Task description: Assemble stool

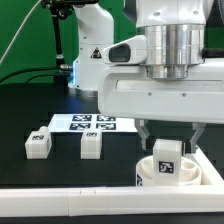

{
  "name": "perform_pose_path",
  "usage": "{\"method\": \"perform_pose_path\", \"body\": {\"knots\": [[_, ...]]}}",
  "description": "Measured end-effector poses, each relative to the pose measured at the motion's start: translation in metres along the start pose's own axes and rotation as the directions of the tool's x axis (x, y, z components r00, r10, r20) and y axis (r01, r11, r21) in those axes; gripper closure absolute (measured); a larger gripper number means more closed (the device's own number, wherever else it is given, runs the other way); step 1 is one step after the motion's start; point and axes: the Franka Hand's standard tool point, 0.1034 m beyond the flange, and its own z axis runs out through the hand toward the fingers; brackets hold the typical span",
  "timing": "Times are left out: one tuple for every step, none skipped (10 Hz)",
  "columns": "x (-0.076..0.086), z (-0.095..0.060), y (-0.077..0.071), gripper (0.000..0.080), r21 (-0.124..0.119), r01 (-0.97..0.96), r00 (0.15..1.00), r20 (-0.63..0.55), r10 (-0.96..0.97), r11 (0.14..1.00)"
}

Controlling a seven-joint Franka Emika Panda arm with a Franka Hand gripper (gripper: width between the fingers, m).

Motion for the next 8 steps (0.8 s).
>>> {"method": "perform_pose_path", "body": {"knots": [[0.0,-0.001,0.0,0.0241,0.002,-0.002,1.0,0.0,0.002,1.0],[0.003,-0.008,0.0,0.0169,0.02,-0.009,1.0,-0.002,0.009,1.0],[0.004,-0.022,0.004,0.0155,0.043,-0.002,1.0,-0.005,0.002,0.999],[0.003,-0.034,0.009,0.0155,0.057,0.005,1.0,0.0,-0.005,0.998],[0.004,-0.046,0.014,0.015,0.061,0.014,1.0,0.017,-0.015,0.998],[0.005,-0.045,0.014,0.015,0.062,0.012,1.0,0.009,-0.012,0.998],[0.004,-0.042,0.014,0.015,0.059,0.012,1.0,0.013,-0.013,0.998],[0.005,-0.043,0.014,0.015,0.059,0.012,1.0,0.012,-0.013,0.998]]}}
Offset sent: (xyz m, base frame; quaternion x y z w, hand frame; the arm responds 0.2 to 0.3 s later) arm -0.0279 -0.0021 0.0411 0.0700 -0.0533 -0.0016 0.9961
